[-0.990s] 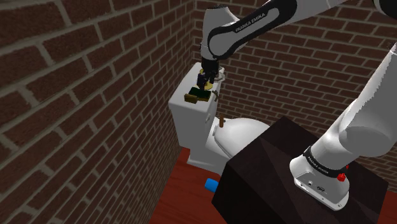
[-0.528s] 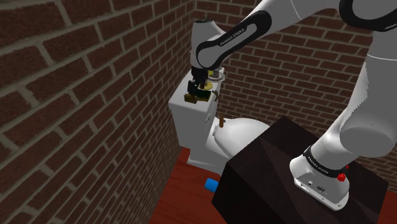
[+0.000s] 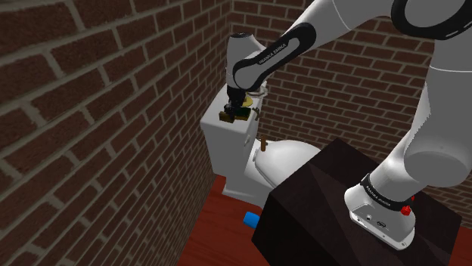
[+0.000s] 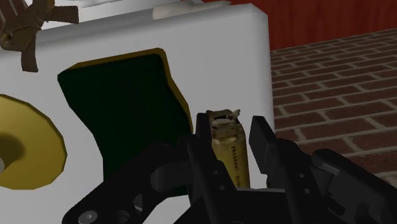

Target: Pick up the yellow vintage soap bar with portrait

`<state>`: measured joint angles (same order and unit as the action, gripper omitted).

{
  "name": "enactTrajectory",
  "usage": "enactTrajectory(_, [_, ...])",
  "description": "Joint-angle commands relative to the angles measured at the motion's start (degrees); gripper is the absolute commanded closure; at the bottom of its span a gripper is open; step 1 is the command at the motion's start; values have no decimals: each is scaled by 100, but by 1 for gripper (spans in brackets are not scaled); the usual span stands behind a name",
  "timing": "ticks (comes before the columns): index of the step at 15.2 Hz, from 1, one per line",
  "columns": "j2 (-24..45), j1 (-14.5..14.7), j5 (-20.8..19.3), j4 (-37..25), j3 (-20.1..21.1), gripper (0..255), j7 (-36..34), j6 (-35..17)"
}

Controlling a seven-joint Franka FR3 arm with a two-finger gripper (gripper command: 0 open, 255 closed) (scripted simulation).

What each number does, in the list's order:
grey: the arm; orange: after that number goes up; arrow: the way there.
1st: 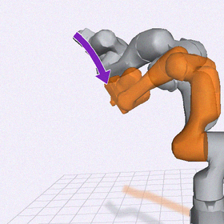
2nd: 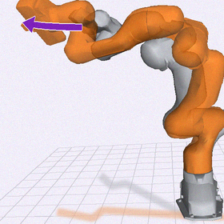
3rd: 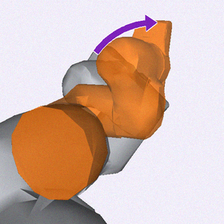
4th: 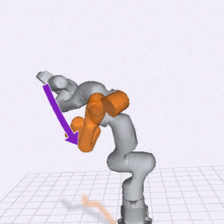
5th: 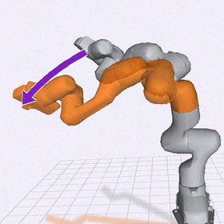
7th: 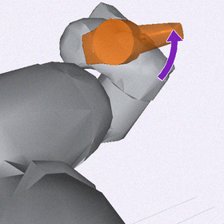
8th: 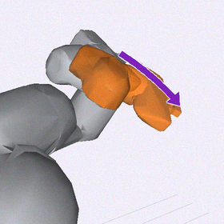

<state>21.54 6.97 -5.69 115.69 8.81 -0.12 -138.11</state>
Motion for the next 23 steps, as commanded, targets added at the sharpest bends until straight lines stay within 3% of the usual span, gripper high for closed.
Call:
enactTrajectory(1, [3, 0, -1, 2, -1, 255, 0, -7])
enactTrajectory(8, [4, 0, -1, -1, -1, 255, 0, -4])
enactTrajectory(23, [-698, -57, 187, -278, 79, 255, 133, 964])
